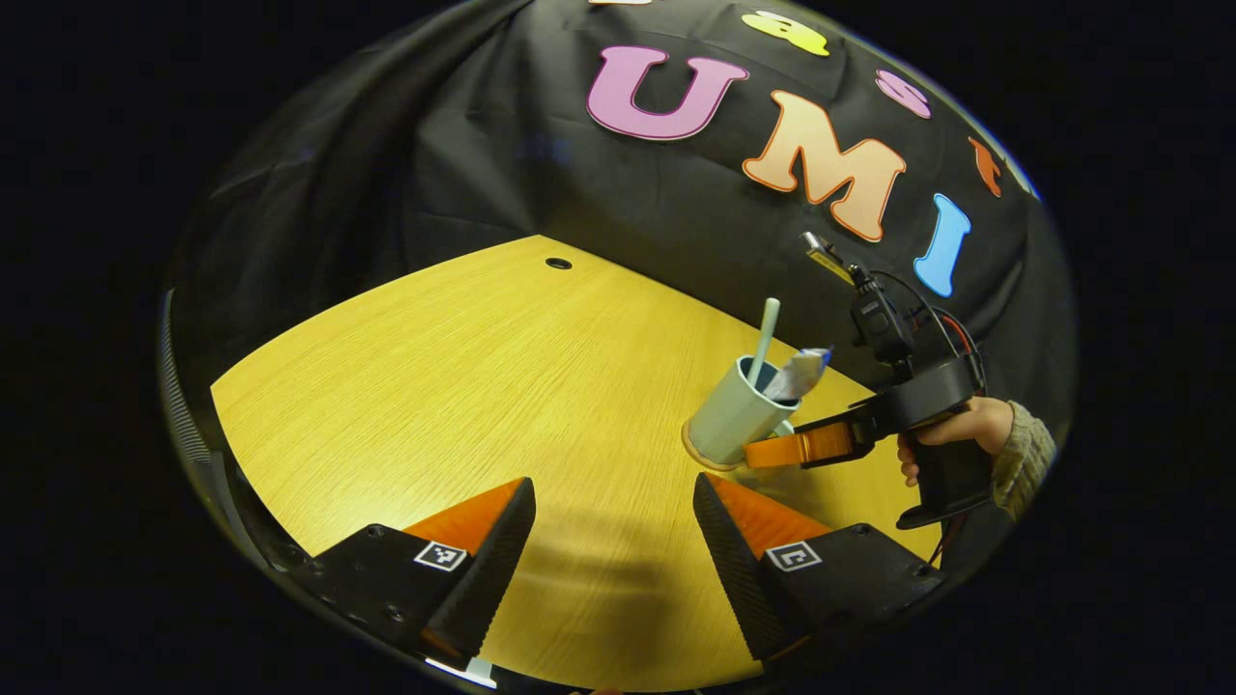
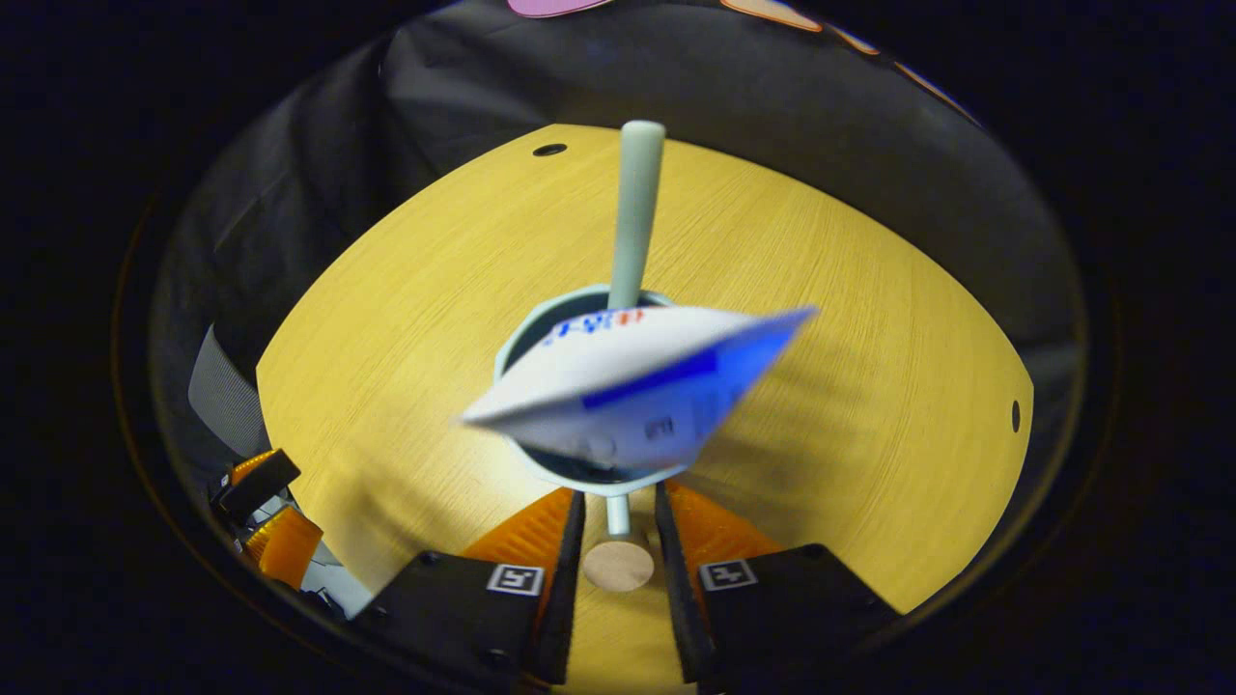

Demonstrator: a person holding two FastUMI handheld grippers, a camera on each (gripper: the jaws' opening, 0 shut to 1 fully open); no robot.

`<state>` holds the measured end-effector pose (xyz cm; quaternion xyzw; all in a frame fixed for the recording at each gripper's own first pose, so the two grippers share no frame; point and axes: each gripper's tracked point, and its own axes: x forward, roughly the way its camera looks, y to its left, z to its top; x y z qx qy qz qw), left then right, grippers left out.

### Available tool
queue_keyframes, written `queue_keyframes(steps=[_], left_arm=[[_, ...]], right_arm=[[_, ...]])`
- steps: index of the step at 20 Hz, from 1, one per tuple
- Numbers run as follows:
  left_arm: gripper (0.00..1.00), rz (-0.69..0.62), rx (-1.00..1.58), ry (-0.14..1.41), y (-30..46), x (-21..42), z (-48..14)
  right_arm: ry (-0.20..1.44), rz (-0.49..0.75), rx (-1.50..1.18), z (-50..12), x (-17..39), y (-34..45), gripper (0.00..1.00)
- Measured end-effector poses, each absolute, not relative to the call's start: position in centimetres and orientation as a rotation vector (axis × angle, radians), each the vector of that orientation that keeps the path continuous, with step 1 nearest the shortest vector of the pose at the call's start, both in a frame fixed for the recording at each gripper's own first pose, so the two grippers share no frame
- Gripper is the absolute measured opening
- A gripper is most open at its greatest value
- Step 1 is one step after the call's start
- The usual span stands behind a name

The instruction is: Put the toothbrush and toothpaste on the desktop into the cup, then pick up the cup and place it on the coaster on the desktop.

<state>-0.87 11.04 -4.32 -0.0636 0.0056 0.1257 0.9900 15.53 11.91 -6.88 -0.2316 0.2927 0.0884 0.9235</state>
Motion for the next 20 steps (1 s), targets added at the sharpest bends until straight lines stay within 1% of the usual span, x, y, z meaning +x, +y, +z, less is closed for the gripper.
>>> queue_keyframes(steps=[1, 2, 3, 4, 5, 6, 7, 9, 11, 15, 16, 17, 18, 19, 20], left_arm=[[0.96, 0.243, -0.124, 0.011, 10.9, -0.9, -4.3], [0.96, 0.234, -0.119, 0.014, 10.7, -0.9, -4.4], [0.96, 0.225, -0.11, 0.017, 10.5, -0.9, -4.5], [0.96, 0.216, -0.099, 0.022, 10.1, -0.7, -4.3], [0.95, 0.202, -0.088, 0.025, 9.5, -0.5, -4.1], [0.96, 0.184, -0.076, 0.018, 8.7, -0.4, -3.5], [0.95, 0.168, -0.066, 0.014, 8.1, -0.1, -3.1], [0.95, 0.134, -0.05, 0.017, 6.4, 0.5, -2.5], [0.95, 0.089, -0.024, 0.019, 4.6, 1.1, -2.1], [0.95, 0.002, 0.045, 0.04, 1.5, 1.8, -1.8], [0.95, -0.015, 0.06, 0.043, 0.9, 1.9, -1.6], [0.95, -0.029, 0.074, 0.047, 0.4, 2.1, -1.6], [0.95, -0.041, 0.085, 0.05, 0.0, 2.3, -1.5], [0.95, -0.046, 0.094, 0.058, -0.3, 2.4, -1.6], [0.95, -0.052, 0.102, 0.074, -0.5, 2.5, -1.8]], right_arm=[[0.599, 0.189, -0.466, -6.6, 15.2, 11.9, 0.53], [0.595, 0.201, -0.453, -6.1, 14.6, 11.8, 0.72], [0.584, 0.209, -0.439, -5.8, 14.3, 11.8, 0.77], [0.567, 0.214, -0.43, -5.3, 13.9, 11.6, 0.78], [0.544, 0.218, -0.426, -4.9, 13.5, 11.4, 0.84], [0.52, 0.215, -0.431, -4.3, 12.9, 10.8, 0.96], [0.492, 0.212, -0.433, -3.6, 12.6, 10.5, 1.0], [0.428, 0.199, -0.416, -2.4, 11.6, 9.3, 0.94], [0.38, 0.178, -0.36, -2.0, 10.4, 7.9, 0.96], [0.302, 0.112, -0.248, -1.4, 7.8, 4.2, 0.96], [0.282, 0.095, -0.221, -1.3, 7.1, 3.4, 0.99], [0.262, 0.078, -0.196, -1.2, 6.5, 2.6, 0.99], [0.242, 0.06, -0.172, -1.1, 5.9, 1.8, 0.96], [0.224, 0.044, -0.149, -1.1, 5.3, 1.0, 0.99], [0.208, 0.024, -0.129, -1.1, 4.7, 0.4, 0.99]])
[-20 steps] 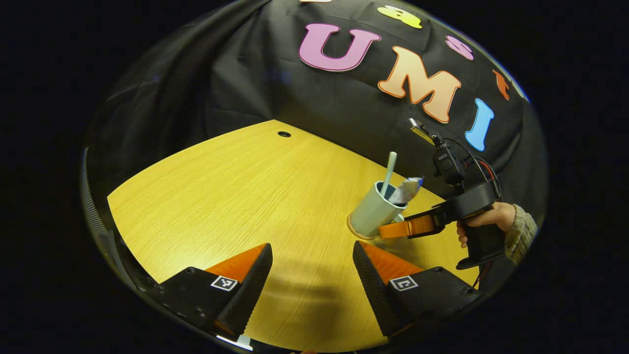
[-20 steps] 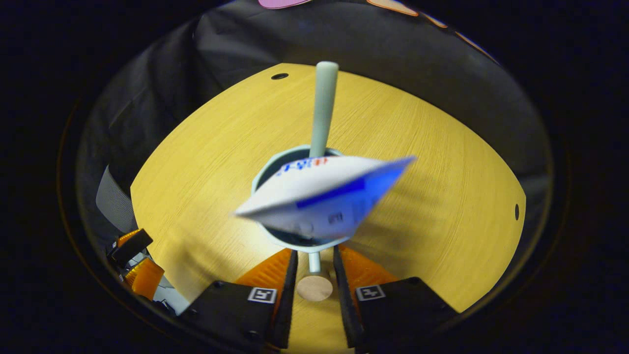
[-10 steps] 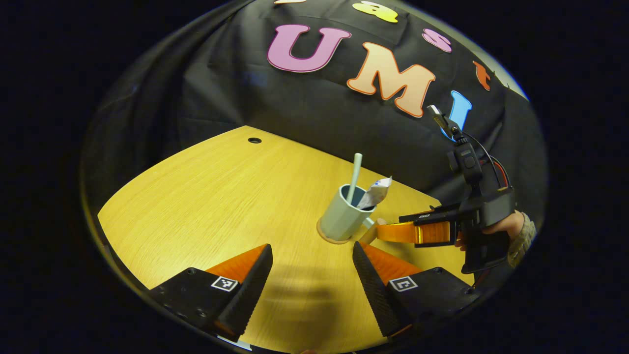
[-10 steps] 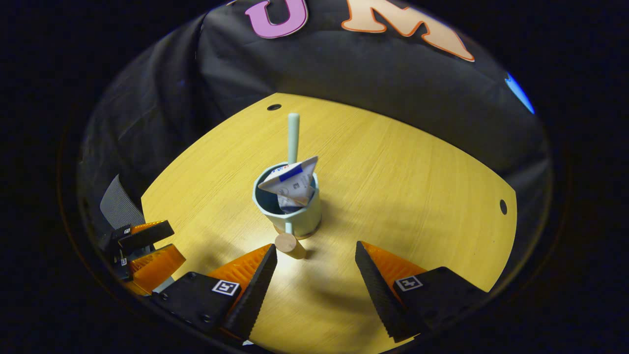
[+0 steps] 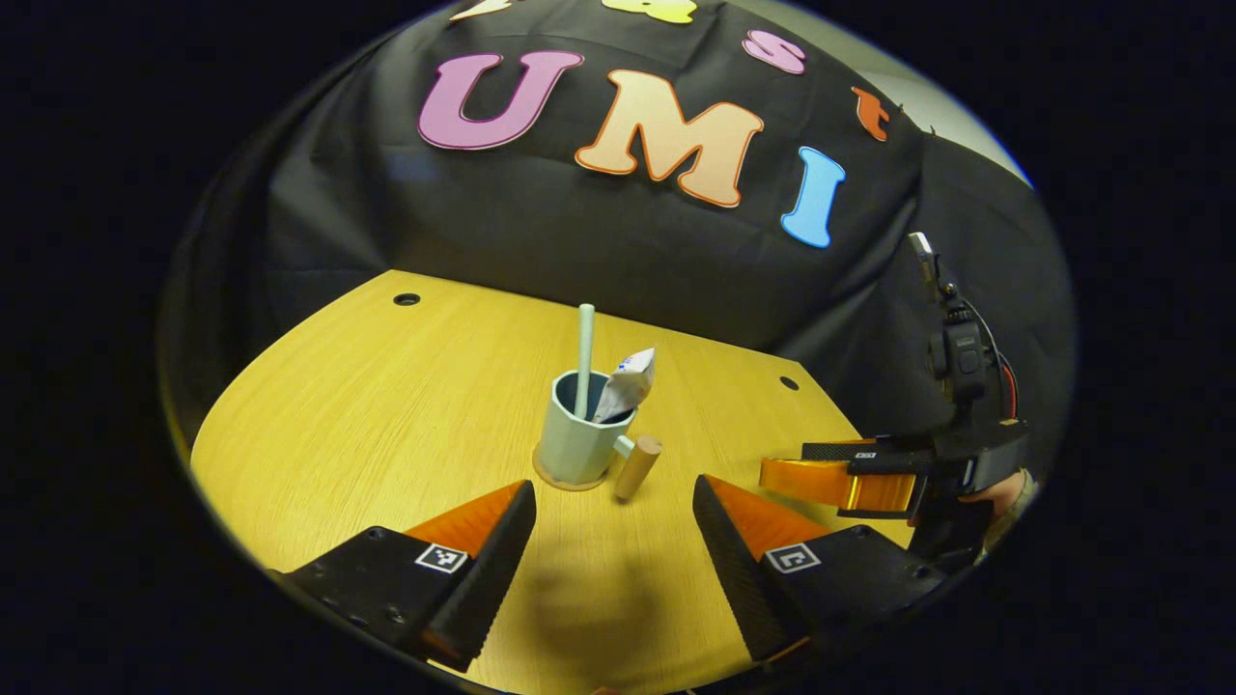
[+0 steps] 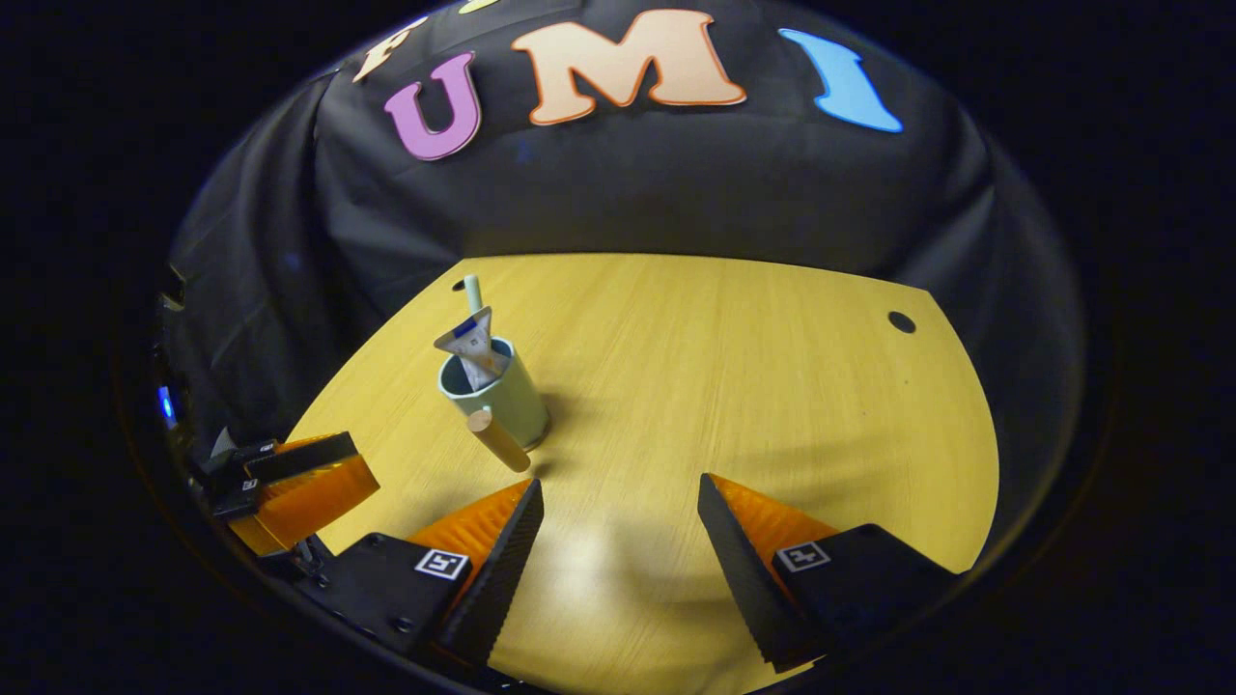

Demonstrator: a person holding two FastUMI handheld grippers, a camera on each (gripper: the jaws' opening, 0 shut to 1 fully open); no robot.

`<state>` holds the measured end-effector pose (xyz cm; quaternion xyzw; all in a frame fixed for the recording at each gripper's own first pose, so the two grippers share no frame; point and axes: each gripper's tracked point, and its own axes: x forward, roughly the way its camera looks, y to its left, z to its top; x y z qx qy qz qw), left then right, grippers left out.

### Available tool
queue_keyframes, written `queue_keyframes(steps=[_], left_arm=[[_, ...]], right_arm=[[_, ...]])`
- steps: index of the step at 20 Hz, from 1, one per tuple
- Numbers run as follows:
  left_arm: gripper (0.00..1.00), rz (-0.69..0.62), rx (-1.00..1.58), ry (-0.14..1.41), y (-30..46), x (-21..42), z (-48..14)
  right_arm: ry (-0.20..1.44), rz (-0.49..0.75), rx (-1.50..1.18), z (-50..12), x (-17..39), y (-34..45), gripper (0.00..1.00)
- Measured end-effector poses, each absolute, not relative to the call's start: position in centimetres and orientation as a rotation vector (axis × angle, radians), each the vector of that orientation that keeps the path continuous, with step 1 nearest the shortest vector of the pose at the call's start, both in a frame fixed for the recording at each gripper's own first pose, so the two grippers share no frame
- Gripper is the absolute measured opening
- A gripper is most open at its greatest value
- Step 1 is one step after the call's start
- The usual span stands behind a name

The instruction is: Put the toothbrush and toothpaste on the desktop into the cup, then pick up the cup and place it on the coaster on the desktop.

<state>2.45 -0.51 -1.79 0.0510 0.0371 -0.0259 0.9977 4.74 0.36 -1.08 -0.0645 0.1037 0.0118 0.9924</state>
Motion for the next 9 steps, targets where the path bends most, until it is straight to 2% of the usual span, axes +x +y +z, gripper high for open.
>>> queue_keyframes(steps=[7, 9], left_arm=[[0.95, -0.1, 0.107, 0.118, -0.7, 1.9, -2.9], [0.95, -0.116, 0.108, 0.135, -1.0, 2.0, -3.3]], right_arm=[[0.13, -0.045, 0.001, -1.2, 1.2, -1.8, 0.99], [0.108, -0.061, 0.014, -1.1, 0.6, -2.4, 0.96]])
